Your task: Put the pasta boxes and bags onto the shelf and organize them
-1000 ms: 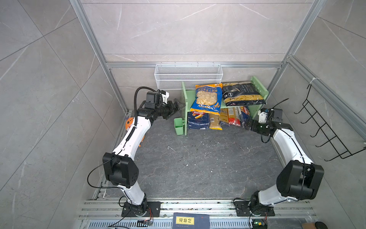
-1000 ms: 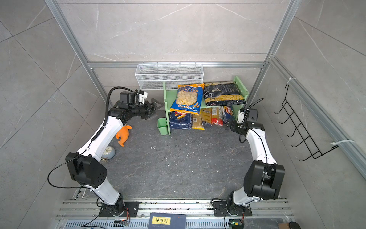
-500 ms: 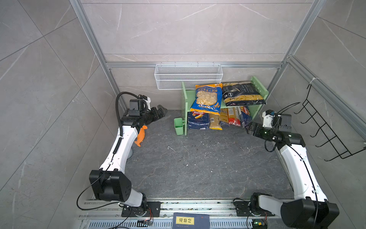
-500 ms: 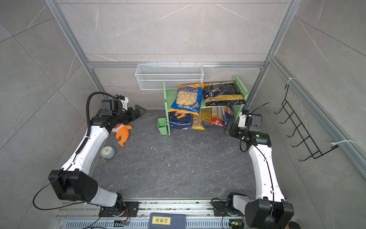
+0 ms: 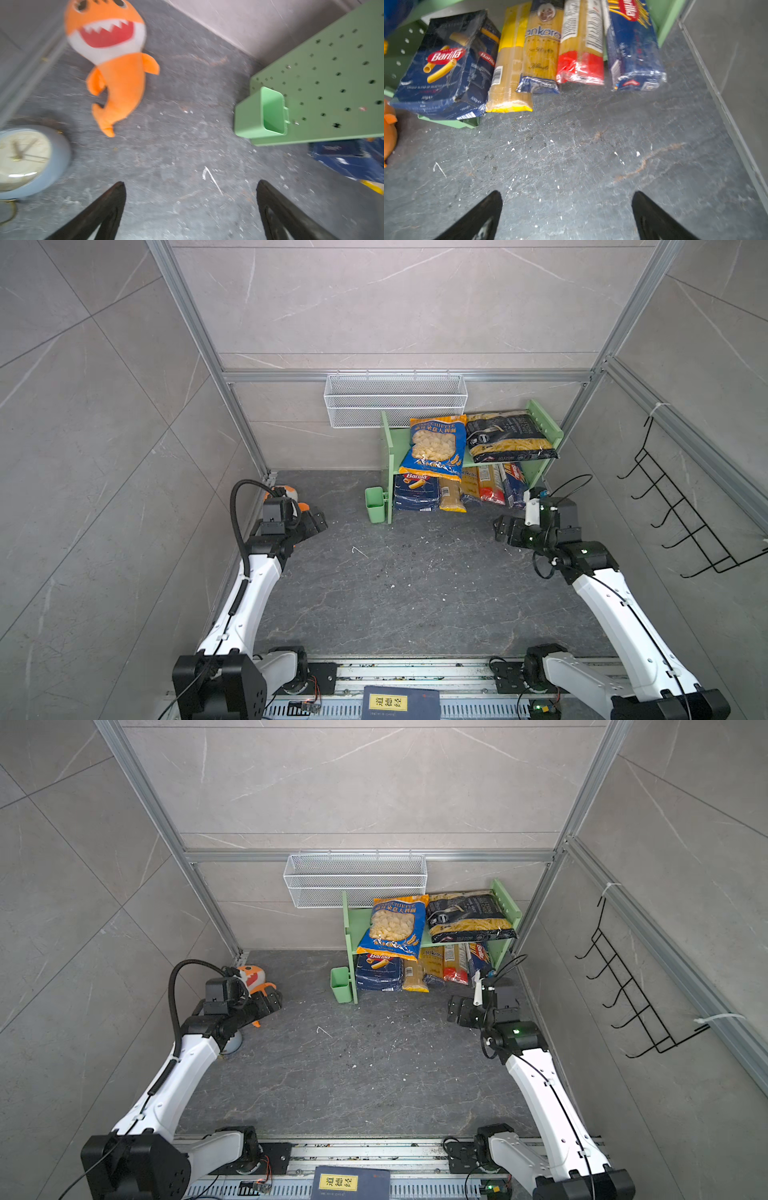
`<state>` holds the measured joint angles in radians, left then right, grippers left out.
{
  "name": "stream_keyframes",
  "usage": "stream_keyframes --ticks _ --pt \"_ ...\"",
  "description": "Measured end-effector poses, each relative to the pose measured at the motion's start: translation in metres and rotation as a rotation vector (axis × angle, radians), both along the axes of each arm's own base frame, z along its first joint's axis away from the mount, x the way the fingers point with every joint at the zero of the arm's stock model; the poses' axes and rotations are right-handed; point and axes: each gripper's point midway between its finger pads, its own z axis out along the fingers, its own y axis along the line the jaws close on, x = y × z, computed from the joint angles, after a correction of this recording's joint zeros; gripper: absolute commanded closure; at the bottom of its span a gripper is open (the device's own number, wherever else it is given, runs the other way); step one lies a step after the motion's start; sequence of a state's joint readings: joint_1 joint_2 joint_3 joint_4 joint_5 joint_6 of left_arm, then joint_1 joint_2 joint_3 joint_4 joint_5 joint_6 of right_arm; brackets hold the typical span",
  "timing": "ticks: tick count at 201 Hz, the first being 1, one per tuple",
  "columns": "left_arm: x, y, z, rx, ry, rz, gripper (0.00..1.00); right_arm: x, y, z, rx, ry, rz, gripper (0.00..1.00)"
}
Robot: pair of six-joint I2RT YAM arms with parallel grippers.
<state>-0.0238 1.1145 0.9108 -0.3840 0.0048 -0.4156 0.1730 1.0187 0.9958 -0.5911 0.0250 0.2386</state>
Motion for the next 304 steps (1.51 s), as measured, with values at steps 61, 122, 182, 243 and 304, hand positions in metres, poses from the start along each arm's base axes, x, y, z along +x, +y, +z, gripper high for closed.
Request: stream_keyframes --ticks 61,122,182,243,304 --pt "-0.02 0.023 -0.027 0.13 -0.091 0.068 0.0 0.013 0.014 -0.031 -0.075 -0.044 0.034 0.01" --pt "-0.023 0.037 -0.069 0.269 -0.126 0.069 0.0 0.016 0.001 -0.098 -0.17 -0.025 -0.006 0.01" --pt "-0.001 0.043 -0.095 0.36 -0.158 0.047 0.0 0.03 -0.013 -0.122 -0.255 -0.123 -0.064 0.01" --pt "0.013 0.045 -0.122 0.418 -0.178 0.024 0.0 0.055 -0.017 -0.141 -0.312 -0.195 -0.094 0.01" --pt "0.02 0.043 -0.143 0.442 -0.195 -0.008 0.0 0.068 -0.04 -0.145 -0.299 -0.273 -0.145 0.01"
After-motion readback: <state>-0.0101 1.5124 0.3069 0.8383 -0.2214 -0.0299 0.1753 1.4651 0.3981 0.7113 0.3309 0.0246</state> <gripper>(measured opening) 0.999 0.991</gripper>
